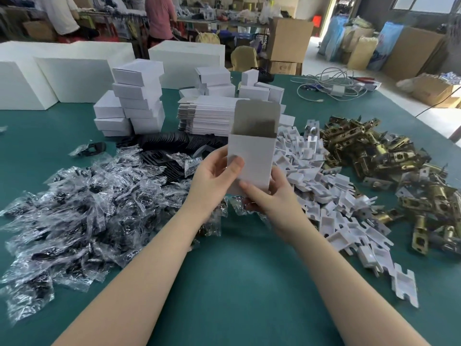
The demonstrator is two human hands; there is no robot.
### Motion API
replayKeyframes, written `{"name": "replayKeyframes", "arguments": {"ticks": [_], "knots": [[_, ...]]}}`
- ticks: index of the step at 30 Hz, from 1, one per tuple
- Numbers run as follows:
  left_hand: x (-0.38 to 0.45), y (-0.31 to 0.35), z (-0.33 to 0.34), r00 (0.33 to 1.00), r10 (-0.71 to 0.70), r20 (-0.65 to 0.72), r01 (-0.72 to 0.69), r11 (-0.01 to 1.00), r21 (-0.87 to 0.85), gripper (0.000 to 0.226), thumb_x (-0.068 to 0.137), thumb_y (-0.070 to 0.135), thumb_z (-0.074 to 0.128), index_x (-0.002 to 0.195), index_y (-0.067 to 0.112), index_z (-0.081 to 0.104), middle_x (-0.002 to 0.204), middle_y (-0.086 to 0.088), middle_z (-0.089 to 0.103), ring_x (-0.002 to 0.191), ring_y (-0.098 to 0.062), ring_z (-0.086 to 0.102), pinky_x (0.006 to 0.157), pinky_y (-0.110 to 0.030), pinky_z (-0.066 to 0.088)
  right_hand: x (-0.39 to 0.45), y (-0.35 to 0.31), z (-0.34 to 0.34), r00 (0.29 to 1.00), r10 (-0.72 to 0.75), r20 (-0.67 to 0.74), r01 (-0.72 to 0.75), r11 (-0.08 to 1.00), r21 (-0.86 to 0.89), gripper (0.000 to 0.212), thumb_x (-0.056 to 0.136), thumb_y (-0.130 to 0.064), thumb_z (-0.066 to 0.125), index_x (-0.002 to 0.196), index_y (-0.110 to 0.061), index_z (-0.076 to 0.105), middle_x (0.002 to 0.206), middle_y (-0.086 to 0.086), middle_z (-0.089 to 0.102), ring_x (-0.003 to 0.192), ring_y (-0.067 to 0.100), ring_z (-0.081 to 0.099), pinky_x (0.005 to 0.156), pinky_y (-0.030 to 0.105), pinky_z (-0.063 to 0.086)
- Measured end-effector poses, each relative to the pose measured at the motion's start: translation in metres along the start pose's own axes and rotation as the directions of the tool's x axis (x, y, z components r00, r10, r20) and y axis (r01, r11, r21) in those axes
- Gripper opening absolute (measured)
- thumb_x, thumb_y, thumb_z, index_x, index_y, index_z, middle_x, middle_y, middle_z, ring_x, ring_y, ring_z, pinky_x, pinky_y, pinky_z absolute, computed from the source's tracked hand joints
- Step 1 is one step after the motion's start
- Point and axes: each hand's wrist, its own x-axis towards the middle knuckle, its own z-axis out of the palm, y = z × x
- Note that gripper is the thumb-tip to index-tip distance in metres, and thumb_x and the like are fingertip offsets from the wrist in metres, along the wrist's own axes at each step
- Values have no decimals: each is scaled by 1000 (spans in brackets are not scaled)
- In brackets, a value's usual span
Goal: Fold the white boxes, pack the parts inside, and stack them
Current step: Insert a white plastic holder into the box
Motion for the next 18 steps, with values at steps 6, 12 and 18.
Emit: {"name": "replayKeyframes", "arguments": {"ticks": [6, 12, 18], "knots": [[-11, -1, 0, 989, 139, 51, -143, 817, 559, 48, 89, 66, 41, 118, 30, 54, 98, 12, 70, 84, -3, 67, 68, -37, 58, -6, 14, 2, 990, 108, 93, -121, 981, 154, 46, 81, -15, 77, 121, -10, 55, 96, 12, 67, 75, 22, 58, 60, 28, 50], [-11, -4, -2, 976, 219, 8, -171, 738, 652, 51, 97, 58, 33, 135, 28, 47, 110, 14, 65, 91, -4, 65, 72, -40, 58, 4, 12, -1, 1000, 13, 23, -14, 998, 56, 41, 85, -10, 76, 121, -15, 58, 102, 10, 71, 78, 17, 66, 61, 27, 53], [-10, 7, 6, 953, 262, -150, -155, 851, 502, 37, 105, 34, 39, 137, 19, 50, 116, 10, 61, 95, -3, 60, 82, -22, 51, -1, 22, -6, 999, -30, -22, 32, 992, 126, 49, 75, -20, 78, 119, -10, 57, 98, 4, 69, 73, 13, 64, 56, 25, 50]]}}
